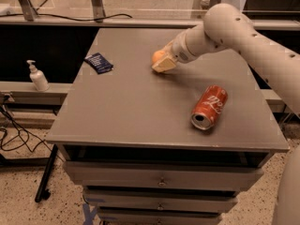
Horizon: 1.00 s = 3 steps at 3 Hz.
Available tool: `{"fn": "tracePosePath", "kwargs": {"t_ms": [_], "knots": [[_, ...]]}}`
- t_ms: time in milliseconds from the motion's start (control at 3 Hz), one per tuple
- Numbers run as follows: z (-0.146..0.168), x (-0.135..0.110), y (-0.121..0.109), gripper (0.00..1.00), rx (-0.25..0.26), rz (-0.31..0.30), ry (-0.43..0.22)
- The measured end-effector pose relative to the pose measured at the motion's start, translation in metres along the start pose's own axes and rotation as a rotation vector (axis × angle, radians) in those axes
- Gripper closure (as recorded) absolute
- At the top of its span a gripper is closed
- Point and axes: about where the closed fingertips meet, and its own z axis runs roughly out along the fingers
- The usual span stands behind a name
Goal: Move orange near rxbar blueberry
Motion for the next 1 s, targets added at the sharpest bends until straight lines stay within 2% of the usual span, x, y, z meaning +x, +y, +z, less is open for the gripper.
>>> {"fn": "tracePosePath", "kwargs": {"t_ms": [333, 1000], "knots": [[0.0072, 0.0008, 0.0077, 1.00, -0.006, -0.042, 0.019], [0.0002, -0.0070, 0.0046, 1.00, -0.006, -0.043, 0.019]]}}
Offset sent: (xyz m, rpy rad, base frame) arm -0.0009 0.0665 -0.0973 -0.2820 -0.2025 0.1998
